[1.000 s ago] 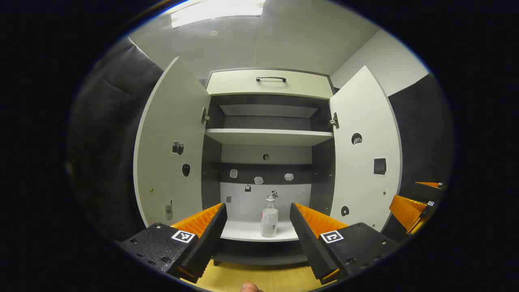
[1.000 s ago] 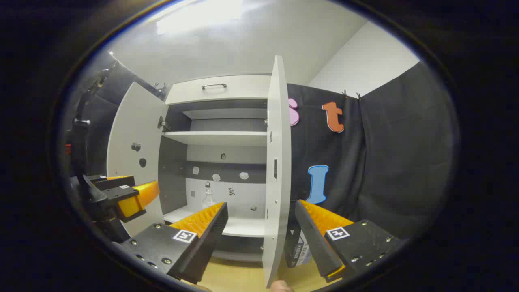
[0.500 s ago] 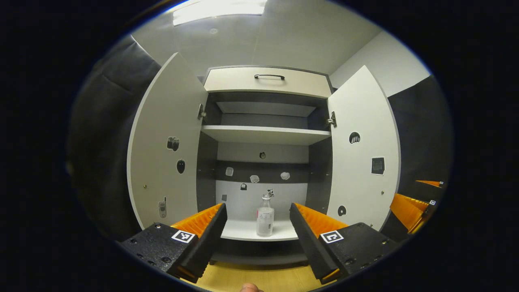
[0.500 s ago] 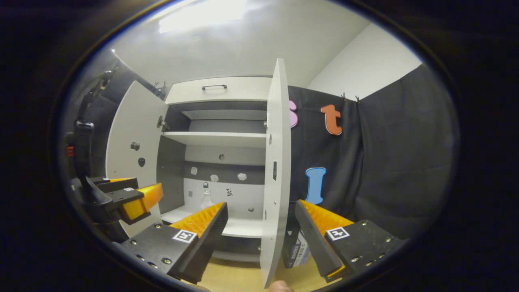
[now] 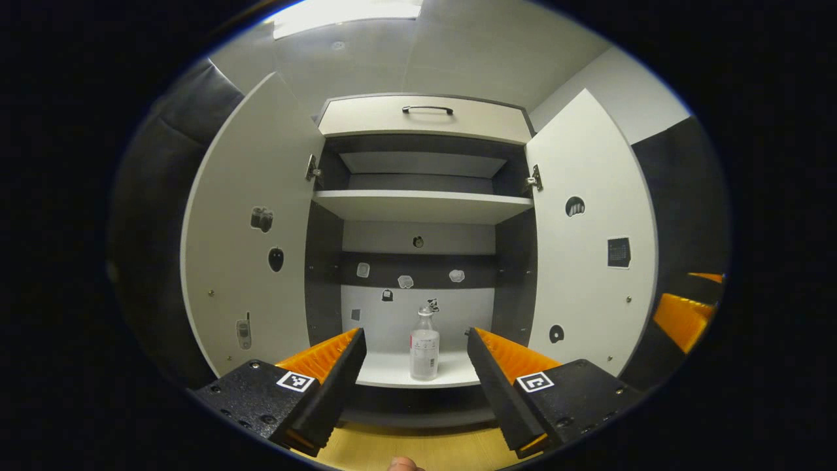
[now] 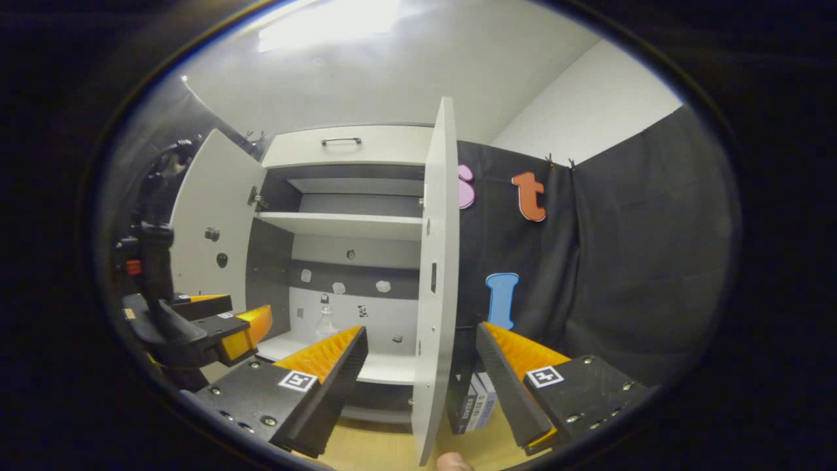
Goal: Grasp the bottle in the cabinet with the left hand and place it on the coaster, then close the right door with the right hand and the left door with the left hand.
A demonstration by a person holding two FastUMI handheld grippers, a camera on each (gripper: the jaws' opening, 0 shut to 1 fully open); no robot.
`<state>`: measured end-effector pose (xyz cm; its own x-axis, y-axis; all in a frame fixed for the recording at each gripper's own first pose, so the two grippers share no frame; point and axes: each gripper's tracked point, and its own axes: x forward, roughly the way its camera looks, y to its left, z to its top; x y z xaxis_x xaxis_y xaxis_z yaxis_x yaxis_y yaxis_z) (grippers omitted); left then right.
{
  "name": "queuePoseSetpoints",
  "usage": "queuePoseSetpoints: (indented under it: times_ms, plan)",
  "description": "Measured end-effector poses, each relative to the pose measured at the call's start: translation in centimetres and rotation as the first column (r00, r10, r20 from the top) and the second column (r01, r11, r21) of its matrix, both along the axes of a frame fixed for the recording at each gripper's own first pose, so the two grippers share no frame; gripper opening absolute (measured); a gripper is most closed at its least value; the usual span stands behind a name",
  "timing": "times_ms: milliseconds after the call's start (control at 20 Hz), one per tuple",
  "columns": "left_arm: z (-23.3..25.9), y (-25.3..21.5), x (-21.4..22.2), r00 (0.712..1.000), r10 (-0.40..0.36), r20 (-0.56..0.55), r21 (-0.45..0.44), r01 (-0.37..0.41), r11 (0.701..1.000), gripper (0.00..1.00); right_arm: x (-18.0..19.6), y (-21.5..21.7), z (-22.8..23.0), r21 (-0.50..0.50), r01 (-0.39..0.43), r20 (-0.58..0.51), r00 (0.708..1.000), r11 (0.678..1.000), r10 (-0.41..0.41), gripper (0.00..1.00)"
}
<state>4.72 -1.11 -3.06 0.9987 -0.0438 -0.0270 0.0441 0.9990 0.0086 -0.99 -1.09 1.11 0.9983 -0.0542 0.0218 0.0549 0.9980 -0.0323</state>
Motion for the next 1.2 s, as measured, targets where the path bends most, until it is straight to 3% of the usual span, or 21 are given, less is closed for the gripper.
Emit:
queuePoseSetpoints:
  times_ms: [400, 800, 1050, 1100, 1200]
  plan:
    - [-6.2, -1.0, 10.9, 0.994, -0.036, -0.108, 0.016, 0.038, 0.999, 0.97, -2.6, -5.7, 0.6, -0.058, 0.177, 0.015, 0.984, 0.982, -0.177, 1.00]
    - [-13.3, -0.9, 20.2, 0.974, -0.008, -0.228, 0.055, 0.021, 0.998, 0.97, -5.1, -10.5, 0.8, -0.126, 0.381, 0.030, 0.924, 0.916, -0.380, 0.96]
    - [-14.6, -1.3, 23.1, 0.969, -0.017, -0.245, 0.043, 0.029, 0.999, 0.96, -5.4, -11.3, -0.3, -0.148, 0.439, 0.005, 0.896, 0.886, -0.443, 1.00]
    - [-14.7, -1.5, 23.6, 0.970, -0.020, -0.244, 0.043, 0.032, 0.999, 0.95, -5.4, -11.2, -0.4, -0.157, 0.439, -0.001, 0.895, 0.885, -0.445, 1.00]
    - [-14.9, -1.7, 24.3, 0.969, -0.023, -0.245, 0.041, 0.034, 0.999, 0.83, -5.2, -11.1, -0.6, -0.172, 0.437, -0.006, 0.896, 0.883, -0.445, 0.97]
